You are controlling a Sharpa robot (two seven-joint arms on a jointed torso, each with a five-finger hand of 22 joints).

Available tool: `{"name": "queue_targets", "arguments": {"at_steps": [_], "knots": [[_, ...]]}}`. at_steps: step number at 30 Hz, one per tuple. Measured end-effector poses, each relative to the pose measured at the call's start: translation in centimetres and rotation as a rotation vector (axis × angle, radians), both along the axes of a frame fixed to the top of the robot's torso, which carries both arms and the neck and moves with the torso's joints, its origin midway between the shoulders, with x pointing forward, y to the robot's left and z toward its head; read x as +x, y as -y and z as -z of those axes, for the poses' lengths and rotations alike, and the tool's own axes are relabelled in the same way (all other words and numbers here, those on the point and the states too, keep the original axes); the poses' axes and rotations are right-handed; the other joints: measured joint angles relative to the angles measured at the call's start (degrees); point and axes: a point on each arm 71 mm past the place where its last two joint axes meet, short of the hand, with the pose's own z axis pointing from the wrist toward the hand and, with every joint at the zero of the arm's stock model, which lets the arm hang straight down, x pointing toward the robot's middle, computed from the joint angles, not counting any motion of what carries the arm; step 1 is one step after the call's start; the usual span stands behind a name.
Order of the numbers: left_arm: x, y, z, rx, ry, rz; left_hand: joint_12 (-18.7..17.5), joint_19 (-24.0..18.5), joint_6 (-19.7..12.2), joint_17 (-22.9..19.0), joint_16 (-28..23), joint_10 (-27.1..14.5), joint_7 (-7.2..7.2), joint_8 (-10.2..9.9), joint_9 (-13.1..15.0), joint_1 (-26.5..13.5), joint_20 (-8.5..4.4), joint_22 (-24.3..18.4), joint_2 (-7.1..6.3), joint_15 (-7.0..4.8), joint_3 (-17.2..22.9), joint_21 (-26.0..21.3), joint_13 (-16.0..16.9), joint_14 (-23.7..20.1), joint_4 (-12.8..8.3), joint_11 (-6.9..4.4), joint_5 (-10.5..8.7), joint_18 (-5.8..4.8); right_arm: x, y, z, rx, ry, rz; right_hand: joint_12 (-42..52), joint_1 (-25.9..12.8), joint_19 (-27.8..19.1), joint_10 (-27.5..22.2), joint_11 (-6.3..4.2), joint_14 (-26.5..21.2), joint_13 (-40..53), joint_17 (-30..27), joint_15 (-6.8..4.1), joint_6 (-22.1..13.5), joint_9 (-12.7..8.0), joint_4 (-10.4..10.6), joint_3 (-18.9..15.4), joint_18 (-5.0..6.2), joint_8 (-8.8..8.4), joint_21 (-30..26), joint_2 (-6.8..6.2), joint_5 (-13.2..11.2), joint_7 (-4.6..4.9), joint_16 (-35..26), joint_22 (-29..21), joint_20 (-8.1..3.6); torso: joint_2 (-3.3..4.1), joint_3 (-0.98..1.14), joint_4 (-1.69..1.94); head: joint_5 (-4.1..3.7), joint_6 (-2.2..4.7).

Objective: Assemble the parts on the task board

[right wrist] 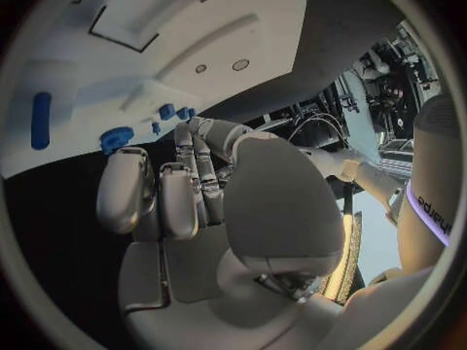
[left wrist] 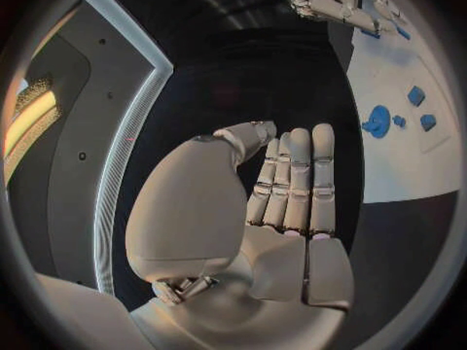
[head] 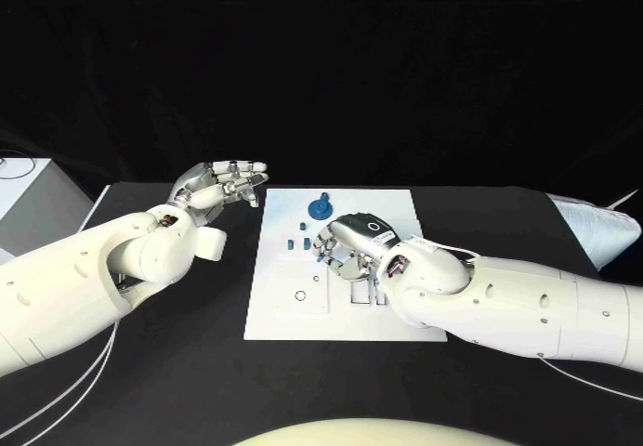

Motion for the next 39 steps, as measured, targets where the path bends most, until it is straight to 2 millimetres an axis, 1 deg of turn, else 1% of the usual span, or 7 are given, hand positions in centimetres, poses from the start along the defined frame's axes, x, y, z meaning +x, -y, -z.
{"name": "queue_targets", "arguments": {"at_steps": [5, 11, 15, 20, 28, 39], "knots": [[-0.1, 0.2, -0.1, -0.002, 0.001, 0.003, 0.00, 0.00, 0.00, 0.00, 0.00, 0.00, 0.00, 0.00, 0.00, 0.00, 0.00, 0.00, 0.00, 0.00, 0.00, 0.00, 0.00, 0.00, 0.00, 0.00, 0.00, 0.00, -0.2, -0.6, 0.8, -0.024, -0.011, -0.012, -0.10, 0.00, 0.00, 0.00, 0.00, 0.00, -0.02, -0.13, 0.00, -0.01, -0.03, 0.00, 0.00, 0.00, -0.02, 0.00, 0.00, -0.01, 0.00, 0.00, 0.00, 0.00, 0.00, -0.01, 0.00, 0.30, -0.44], [-0.1, 0.3, -0.1, -0.003, 0.000, 0.005, 0.00, 0.00, 0.00, 0.00, 0.00, 0.00, 0.00, 0.00, 0.00, 0.00, 0.00, 0.00, 0.00, 0.00, 0.00, 0.00, 0.00, 0.00, 0.00, 0.00, 0.00, 0.00, -0.5, -1.1, 1.4, -0.043, -0.020, -0.026, -0.11, 0.00, 0.00, 0.00, 0.00, 0.00, -0.04, -0.13, 0.00, -0.02, -0.03, 0.00, 0.00, 0.01, -0.05, 0.00, -0.01, 0.22, -0.01, 0.00, 0.00, 0.00, 0.00, 0.03, -0.02, 0.63, -0.77], [-0.1, 0.3, -0.1, -0.004, 0.000, 0.006, 0.00, 0.00, 0.00, 0.00, 0.00, 0.00, 0.00, -0.01, 0.00, 0.00, 0.00, 0.01, 0.00, 0.00, 0.00, 0.00, 0.00, 0.00, 0.00, 0.00, 0.00, 0.00, -0.6, -1.3, 1.7, -0.056, -0.023, -0.029, -0.17, 0.00, 0.00, 0.00, 0.00, 0.00, 0.00, -0.13, 0.00, -0.10, 0.03, 0.00, -0.01, 0.01, -0.06, 0.00, -0.01, 0.22, -0.08, 0.00, 0.00, 0.00, 0.00, 0.04, -0.02, 0.77, -0.98], [-0.2, 0.4, -0.1, -0.004, 0.000, 0.008, 0.00, 0.00, 0.00, -0.05, -0.22, 0.00, 0.00, -0.01, 0.00, 0.00, 0.00, -0.07, 0.00, 0.00, -0.16, -0.28, 0.00, 0.00, 0.16, 0.00, 0.00, 0.00, -0.6, -1.2, 1.9, -0.070, -0.026, -0.028, -0.18, 0.00, 0.00, 0.00, 0.00, 0.01, 0.01, -0.13, 0.01, 0.09, 0.03, -0.09, 0.09, 0.01, -0.22, 0.00, -0.01, 0.22, 0.11, 0.00, 0.00, 0.00, 0.01, 0.06, -0.06, 0.96, -1.22], [-0.2, 0.3, -0.1, -0.004, -0.001, 0.007, 0.00, 0.00, 0.00, -0.05, -0.22, 0.01, 0.00, -0.01, 0.00, 0.00, 0.00, -0.06, 0.00, 0.00, -0.16, -0.27, 0.00, 0.00, 0.16, 0.00, 0.00, 0.00, -0.6, -1.2, 2.1, -0.090, -0.031, -0.027, -0.31, 0.00, 0.00, 0.00, 0.00, 0.01, 0.01, -0.13, 0.02, 0.09, 0.02, -0.16, 0.16, 0.01, -0.28, 0.00, -0.02, 0.22, 0.11, 0.00, 0.00, 0.00, 0.03, 0.07, -0.08, 1.07, -1.55], [-0.2, 0.3, -0.1, -0.003, -0.004, 0.007, 0.00, 0.00, 0.00, -0.10, -0.22, 0.00, 0.00, -0.02, -0.06, 0.00, 0.00, -0.13, 0.00, 0.00, -0.15, -0.27, -0.06, 0.00, 0.16, 0.00, 0.00, 0.00, -0.8, -1.3, 2.5, -0.100, -0.041, -0.032, -0.32, -0.15, 0.00, 0.19, -0.19, 0.03, -0.01, -0.19, 0.04, 0.09, 0.05, -0.16, 0.16, 0.01, -0.10, 0.00, -0.17, 0.21, 0.10, 0.00, -0.01, 0.00, 0.03, 0.11, -0.09, 1.22, -1.77]]}}
